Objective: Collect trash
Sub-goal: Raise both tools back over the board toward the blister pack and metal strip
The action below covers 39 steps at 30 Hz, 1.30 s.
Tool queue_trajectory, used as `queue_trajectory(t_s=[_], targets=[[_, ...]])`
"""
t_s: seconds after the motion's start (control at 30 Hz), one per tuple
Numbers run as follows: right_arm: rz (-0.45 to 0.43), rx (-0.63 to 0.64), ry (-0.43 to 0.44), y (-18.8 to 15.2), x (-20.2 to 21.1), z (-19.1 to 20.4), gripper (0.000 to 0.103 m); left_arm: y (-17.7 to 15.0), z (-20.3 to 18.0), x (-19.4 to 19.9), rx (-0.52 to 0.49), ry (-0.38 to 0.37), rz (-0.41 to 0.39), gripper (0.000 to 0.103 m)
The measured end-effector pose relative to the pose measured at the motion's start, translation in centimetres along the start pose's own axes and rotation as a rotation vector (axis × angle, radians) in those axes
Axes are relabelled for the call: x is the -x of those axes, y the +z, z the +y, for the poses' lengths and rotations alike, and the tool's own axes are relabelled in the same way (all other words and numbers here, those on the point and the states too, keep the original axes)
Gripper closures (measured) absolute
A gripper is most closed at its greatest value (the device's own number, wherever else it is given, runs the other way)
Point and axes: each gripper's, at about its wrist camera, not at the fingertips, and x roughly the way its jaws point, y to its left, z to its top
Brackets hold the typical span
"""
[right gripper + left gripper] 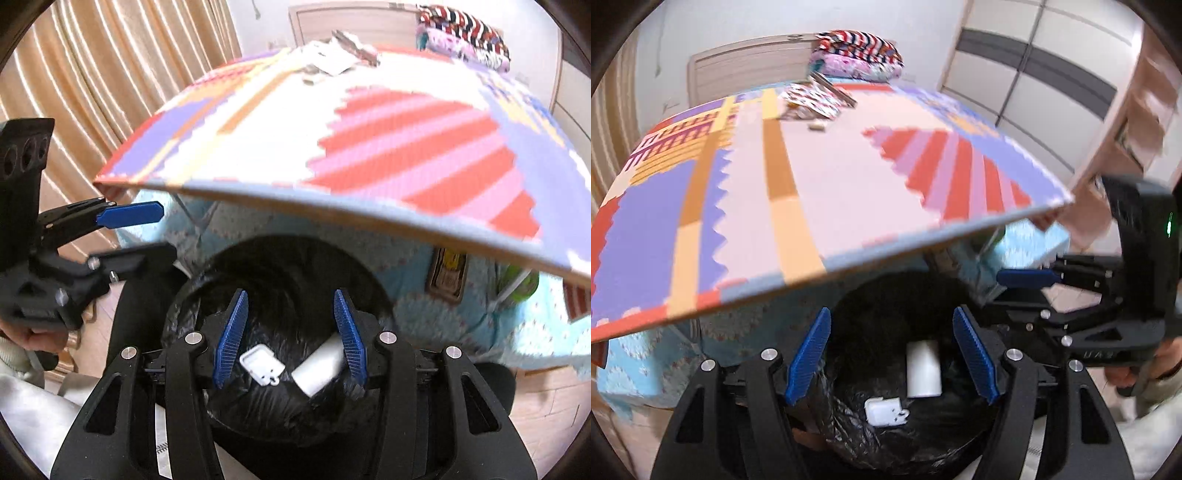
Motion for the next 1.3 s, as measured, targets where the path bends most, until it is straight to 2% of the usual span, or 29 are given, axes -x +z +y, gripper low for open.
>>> queue_trajectory(t_s=[0.3, 0.63, 1.03, 1.13, 1.3], targets=[[-0.071, 0.026, -0.017, 2.7, 1.7, 0.2, 0.055, 3.8, 1.5, 1.7, 0.016, 0.033, -0.085, 0.037], [-0.132, 0.072, -0.054, 6.4, 2.2, -0.3, 0.055, 7.3, 2.2, 2.5, -0.004, 0.057, -0.145, 0.037], [-0.186, 0.098, -0.086, 12.4, 1.1, -2.2, 0.055, 12.4, 5.3, -0.2, 0.081, 0.021, -0.153, 0.037], [-0.187, 0.067, -0.048, 14.0, 0.5, -3.4, 0.055, 13.8, 6.4, -1.0, 0.104, 0.016, -0.152, 0.037], [-0.194, 0.064, -0.057, 16.5, -0.6, -4.3, 0.055, 15.9, 8.1, -2.3, 0.124, 0.01, -0.154, 0.037]])
